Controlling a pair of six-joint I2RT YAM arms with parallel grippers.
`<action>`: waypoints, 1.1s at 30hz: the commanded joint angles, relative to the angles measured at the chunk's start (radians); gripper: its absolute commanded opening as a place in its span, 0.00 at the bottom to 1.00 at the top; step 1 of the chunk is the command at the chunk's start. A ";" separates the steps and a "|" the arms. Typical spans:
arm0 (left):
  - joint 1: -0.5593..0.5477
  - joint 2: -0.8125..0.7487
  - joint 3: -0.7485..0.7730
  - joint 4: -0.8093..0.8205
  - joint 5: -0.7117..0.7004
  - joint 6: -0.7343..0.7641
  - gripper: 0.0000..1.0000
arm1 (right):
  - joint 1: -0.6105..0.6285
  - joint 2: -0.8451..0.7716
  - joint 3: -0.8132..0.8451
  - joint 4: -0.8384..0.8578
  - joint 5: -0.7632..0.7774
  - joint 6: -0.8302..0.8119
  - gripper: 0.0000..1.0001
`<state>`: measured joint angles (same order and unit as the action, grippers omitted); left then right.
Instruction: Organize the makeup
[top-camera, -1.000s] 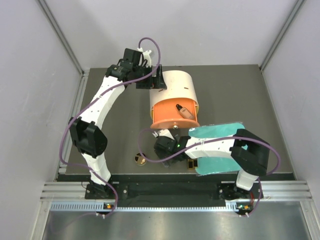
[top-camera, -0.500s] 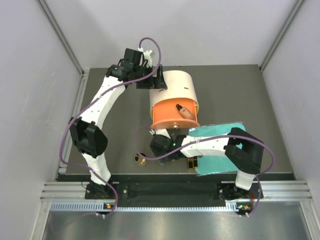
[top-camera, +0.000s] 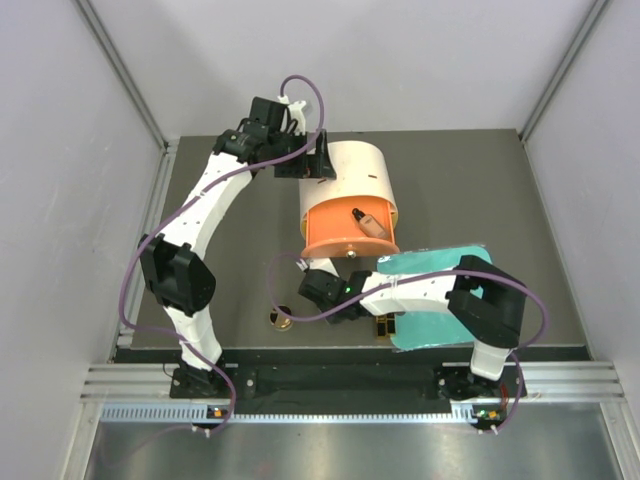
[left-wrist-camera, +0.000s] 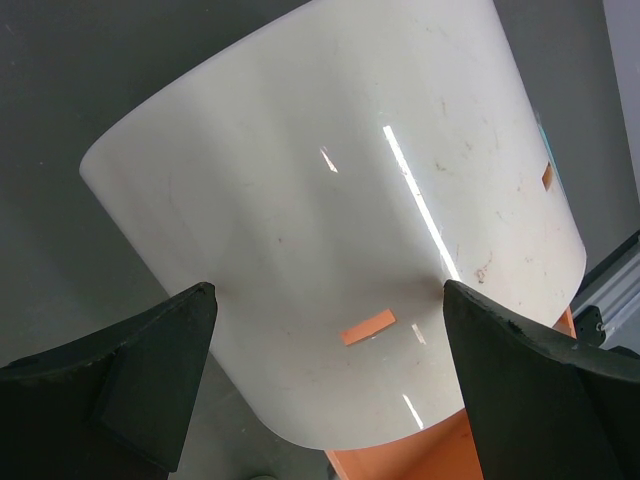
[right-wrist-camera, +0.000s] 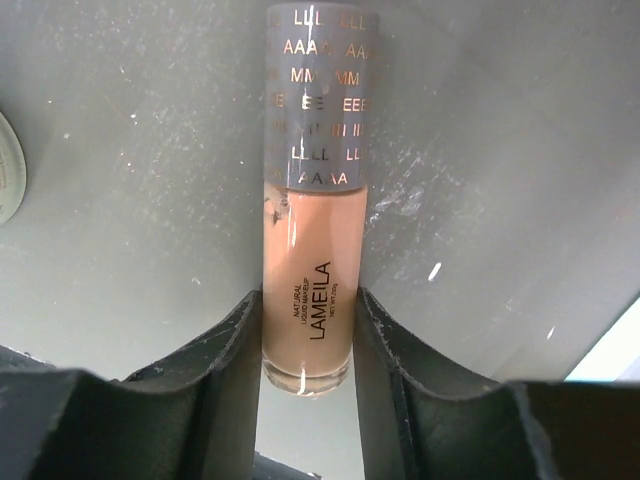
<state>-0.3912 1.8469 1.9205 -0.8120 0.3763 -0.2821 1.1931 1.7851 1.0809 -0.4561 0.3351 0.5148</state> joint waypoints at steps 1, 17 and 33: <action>-0.009 -0.005 0.009 0.002 -0.020 0.021 0.99 | -0.003 0.039 -0.052 -0.064 -0.024 -0.044 0.04; -0.012 0.005 0.015 0.013 -0.024 0.008 0.99 | 0.054 -0.219 -0.114 -0.168 -0.084 -0.185 0.00; -0.018 -0.002 0.017 0.007 -0.054 0.006 0.99 | 0.089 -0.593 0.097 -0.273 -0.022 -0.320 0.00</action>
<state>-0.4000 1.8469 1.9209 -0.8074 0.3641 -0.2886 1.2716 1.2587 1.0306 -0.7387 0.2333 0.2390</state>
